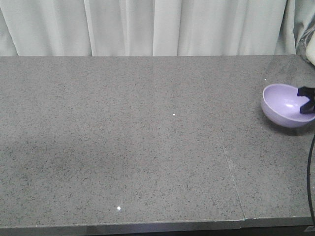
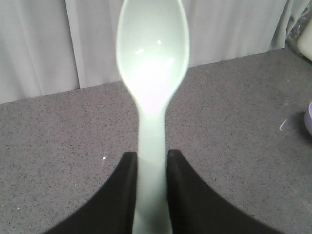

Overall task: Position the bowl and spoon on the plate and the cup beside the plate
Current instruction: 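Lower the right gripper onto the lavender bowl rim and close, then lift the lavender bowl by its rim with the right gripper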

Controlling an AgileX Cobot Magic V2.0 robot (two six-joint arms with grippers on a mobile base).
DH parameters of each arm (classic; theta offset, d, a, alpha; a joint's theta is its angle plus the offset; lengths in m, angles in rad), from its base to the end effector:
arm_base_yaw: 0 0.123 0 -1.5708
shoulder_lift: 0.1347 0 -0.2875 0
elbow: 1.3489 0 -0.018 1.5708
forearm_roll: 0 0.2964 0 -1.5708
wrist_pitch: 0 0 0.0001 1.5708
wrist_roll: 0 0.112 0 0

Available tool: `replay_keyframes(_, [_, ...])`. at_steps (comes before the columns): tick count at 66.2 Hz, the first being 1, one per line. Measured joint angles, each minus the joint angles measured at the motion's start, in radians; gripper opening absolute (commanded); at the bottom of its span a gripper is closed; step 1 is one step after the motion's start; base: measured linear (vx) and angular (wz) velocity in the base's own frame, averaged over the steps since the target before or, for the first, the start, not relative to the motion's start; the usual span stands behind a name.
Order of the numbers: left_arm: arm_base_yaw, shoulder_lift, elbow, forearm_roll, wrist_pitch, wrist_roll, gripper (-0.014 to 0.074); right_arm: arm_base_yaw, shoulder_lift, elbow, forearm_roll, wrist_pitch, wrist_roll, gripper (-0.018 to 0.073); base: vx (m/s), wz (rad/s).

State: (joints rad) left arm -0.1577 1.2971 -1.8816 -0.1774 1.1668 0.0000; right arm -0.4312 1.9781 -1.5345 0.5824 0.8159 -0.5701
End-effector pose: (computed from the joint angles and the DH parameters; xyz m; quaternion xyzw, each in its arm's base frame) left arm 0.2722 -0.0617 0.5542 0.0792 0.8518 -0.1277 0.5018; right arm 0.4552 -0.1600 0.1921 0.0859 0.9472 0.1230 0.2834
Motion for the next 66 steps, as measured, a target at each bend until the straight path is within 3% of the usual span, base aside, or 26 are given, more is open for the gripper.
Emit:
replay_keyframes(10, [0.000,0.000,0.000,0.000,0.008,0.000,-0.0007,0.000,-0.077,-0.086,0.135,0.109,-0.091,-0.0005,0.00,0.00])
replay_keyframes(21, [0.000,0.000,0.000,0.000,0.008,0.000,-0.0007,0.000,-0.256,-0.149,0.345,0.309,-0.200,-0.0005,0.00,0.00])
replay_keyframes(29, [0.000,0.000,0.000,0.000,0.008,0.000,-0.0007,0.002,-0.398,-0.154,0.439,0.404,-0.230,-0.0005,0.00,0.00])
replay_keyframes(53, [0.000,0.000,0.000,0.000,0.016,0.000,-0.0007,0.003,-0.764,0.012,0.463,0.439,-0.241,-0.0005,0.00,0.00])
replay_keyframes(66, [0.000,0.000,0.000,0.000,0.044,0.000,-0.0007,0.003,-0.845,0.094,0.461,0.443,-0.271,-0.0005,0.00,0.00])
